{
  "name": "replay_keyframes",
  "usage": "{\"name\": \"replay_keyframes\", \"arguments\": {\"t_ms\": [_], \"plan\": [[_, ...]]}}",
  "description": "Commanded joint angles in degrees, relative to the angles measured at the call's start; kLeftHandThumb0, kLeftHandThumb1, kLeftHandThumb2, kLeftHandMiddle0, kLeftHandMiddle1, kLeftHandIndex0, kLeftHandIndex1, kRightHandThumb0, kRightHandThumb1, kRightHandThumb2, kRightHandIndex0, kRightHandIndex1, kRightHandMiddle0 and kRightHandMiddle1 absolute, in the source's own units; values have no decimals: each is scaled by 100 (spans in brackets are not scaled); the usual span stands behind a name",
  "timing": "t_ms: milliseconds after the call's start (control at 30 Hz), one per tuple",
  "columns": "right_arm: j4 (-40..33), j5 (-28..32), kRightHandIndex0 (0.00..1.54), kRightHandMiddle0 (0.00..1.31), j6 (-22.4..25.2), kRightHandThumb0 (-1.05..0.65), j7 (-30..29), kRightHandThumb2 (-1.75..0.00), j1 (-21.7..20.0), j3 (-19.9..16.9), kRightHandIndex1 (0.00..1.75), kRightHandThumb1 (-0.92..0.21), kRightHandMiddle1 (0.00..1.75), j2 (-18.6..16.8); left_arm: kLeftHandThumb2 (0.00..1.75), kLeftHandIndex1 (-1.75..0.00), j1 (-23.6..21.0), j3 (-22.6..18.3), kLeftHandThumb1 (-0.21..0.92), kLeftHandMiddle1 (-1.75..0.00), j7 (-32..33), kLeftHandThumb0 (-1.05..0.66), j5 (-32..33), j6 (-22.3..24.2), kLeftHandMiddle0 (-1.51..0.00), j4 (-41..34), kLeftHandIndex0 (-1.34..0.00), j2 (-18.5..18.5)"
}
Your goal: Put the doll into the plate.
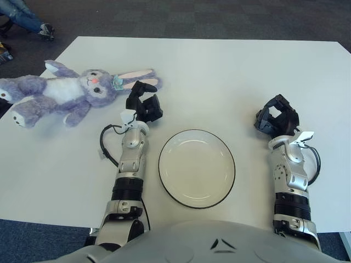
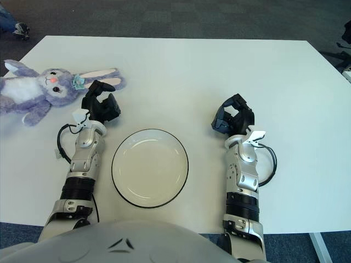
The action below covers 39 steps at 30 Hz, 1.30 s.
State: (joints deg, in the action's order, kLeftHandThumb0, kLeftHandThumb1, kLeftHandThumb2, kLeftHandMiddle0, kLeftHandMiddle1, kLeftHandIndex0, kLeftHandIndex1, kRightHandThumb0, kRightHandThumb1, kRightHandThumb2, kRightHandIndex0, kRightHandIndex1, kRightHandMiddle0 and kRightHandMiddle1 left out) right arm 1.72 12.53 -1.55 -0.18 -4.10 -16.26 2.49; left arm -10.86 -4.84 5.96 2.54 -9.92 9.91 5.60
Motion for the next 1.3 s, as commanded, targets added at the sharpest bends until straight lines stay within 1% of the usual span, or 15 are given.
{"name": "replay_keyframes", "arguments": {"t_ms": [0,633,867,1033,1267], "plan": [[78,34,136,73,-64,-54,-20,-149,-10,-14,175,-17,175,-23,126,-175,269,9,37,-175,43,-46,-74,-70,-114,229,-57,-19],[-65,39,135,73,150,-54,-249,-149,11,10,175,-17,175,-58,134,-175,290,7,30,-175,96,-48,-162,-10,-118,152,-63,-14],[-94,49,135,73,239,-54,-285,-149,5,21,175,-18,175,-49,135,-175,291,46,29,-175,82,-49,-241,-121,-119,119,-63,-74],[-106,56,135,73,290,-54,-311,-149,-5,11,175,-18,175,-55,130,-175,359,114,33,-175,77,-47,-411,-123,-118,-138,-60,-158],[-58,74,134,73,266,-54,-283,-149,-26,0,175,-18,175,-35,123,-175,329,160,39,-175,10,-45,-595,-511,-117,-115,-55,-356]]}}
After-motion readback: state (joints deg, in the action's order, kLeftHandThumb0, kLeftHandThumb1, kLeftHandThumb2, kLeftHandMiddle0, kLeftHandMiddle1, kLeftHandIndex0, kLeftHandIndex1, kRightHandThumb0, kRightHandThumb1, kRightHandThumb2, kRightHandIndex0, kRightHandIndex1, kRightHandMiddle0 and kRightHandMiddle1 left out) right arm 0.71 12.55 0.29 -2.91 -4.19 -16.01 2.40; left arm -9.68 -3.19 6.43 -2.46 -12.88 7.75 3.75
